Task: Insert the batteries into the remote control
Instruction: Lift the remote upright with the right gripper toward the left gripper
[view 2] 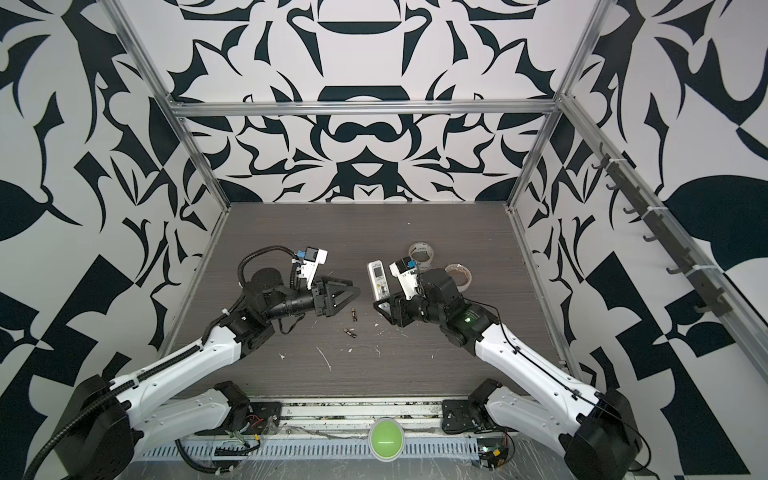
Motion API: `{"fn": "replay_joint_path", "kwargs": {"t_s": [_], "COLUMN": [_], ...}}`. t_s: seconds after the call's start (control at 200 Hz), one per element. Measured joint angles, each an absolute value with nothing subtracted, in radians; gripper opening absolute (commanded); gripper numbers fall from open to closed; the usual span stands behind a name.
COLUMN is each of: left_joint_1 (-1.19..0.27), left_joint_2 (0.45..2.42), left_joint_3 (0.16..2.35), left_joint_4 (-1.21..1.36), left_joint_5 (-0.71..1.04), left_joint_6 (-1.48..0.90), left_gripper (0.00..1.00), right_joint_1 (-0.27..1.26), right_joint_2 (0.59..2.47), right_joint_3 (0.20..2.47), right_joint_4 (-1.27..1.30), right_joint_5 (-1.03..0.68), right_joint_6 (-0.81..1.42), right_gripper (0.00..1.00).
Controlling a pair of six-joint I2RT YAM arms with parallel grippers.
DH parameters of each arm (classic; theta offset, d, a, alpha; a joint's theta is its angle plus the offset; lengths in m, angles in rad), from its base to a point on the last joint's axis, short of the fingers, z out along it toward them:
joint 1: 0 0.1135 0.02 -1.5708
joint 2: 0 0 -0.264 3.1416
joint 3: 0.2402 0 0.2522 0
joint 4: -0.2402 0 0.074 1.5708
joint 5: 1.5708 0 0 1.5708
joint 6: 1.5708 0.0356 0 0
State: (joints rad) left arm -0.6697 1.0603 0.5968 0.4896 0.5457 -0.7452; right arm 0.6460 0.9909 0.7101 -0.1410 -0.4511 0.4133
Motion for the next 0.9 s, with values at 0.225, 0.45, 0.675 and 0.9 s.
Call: {"fn": "replay_joint_path", "kwargs": {"t_s": [0.225, 0.45, 0.675, 0.9], "left_joint_1": [-0.670, -0.670, -0.670, -0.670], "left_joint_2": [1.041, 1.040, 1.040, 1.036], "left_joint_3": [0.628, 0.648, 0.649, 0.649], "left_joint_4": [0.520, 0.512, 0.512, 0.537], "left_joint_5": [0.559, 0.561, 0.561, 0.567], "left_joint_6": [-0.756, -0.750, -0.742, -0.755], "left_gripper": [0.93, 0.93, 0.88, 0.64], "right_joint_1": [0.651, 0.669, 0.684, 0.704], "right_joint_2": [1.020, 1.022, 1.032, 1.042], "right_joint_3": [0.714, 0.722, 0.723, 0.723], "right_joint_4": [-0.001, 0.084, 0.139, 0.173], "right_joint_5": [-0.619, -0.714, -0.761, -0.794], "right_joint_6": [0.462, 0.487, 0.503, 0.511], "right_gripper": [0.00, 0.00, 0.00, 0.00]}}
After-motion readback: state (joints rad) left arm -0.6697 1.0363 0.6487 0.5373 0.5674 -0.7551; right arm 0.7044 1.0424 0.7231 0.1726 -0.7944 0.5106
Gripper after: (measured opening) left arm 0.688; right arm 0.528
